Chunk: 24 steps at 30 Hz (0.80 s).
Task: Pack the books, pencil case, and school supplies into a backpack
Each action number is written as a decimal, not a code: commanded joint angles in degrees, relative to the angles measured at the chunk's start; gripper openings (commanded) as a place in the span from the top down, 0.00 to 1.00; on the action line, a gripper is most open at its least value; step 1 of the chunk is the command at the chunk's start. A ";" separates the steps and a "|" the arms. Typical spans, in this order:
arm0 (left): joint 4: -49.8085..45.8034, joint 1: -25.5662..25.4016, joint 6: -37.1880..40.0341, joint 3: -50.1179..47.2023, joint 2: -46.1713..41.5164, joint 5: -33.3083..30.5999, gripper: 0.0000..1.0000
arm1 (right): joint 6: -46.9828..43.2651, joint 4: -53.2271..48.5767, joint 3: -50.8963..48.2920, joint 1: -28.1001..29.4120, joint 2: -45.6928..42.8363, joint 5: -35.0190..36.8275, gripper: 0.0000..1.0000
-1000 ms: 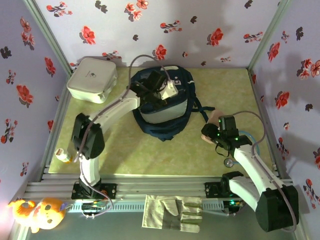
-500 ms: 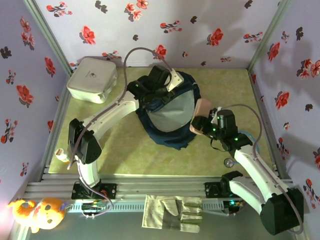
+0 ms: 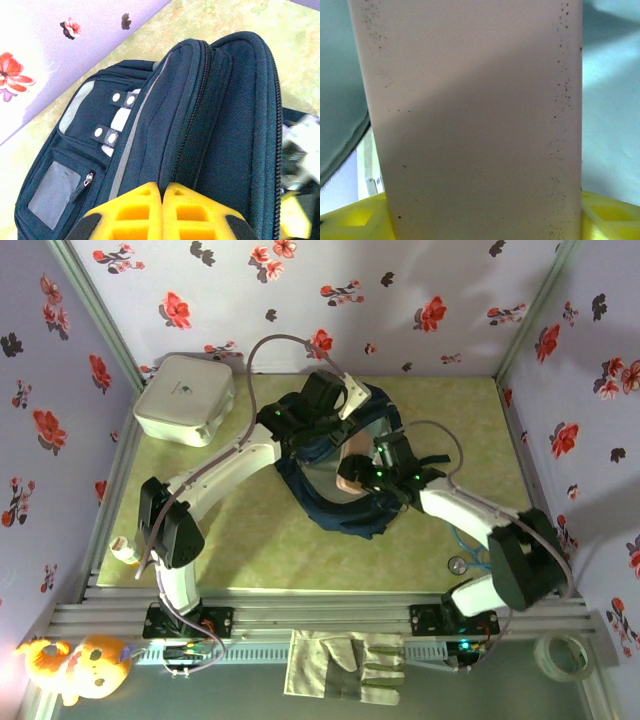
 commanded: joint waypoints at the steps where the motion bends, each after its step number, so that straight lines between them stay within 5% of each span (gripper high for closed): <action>1: 10.42 -0.79 -3.32 4.10 -2.58 -0.54 1.00 | 3.58 5.93 5.82 0.41 4.63 4.86 0.43; 11: 11.76 -0.70 -6.52 4.83 -2.83 -2.15 1.00 | 9.48 18.78 13.29 0.17 17.64 11.79 0.37; 16: 10.82 -0.70 -6.32 4.35 -2.91 -2.21 1.00 | 10.41 25.66 12.40 0.26 18.36 6.68 0.20; 24: 11.17 -0.61 -6.83 3.00 -2.67 -1.89 1.00 | 13.48 31.99 3.32 0.59 15.98 3.02 0.24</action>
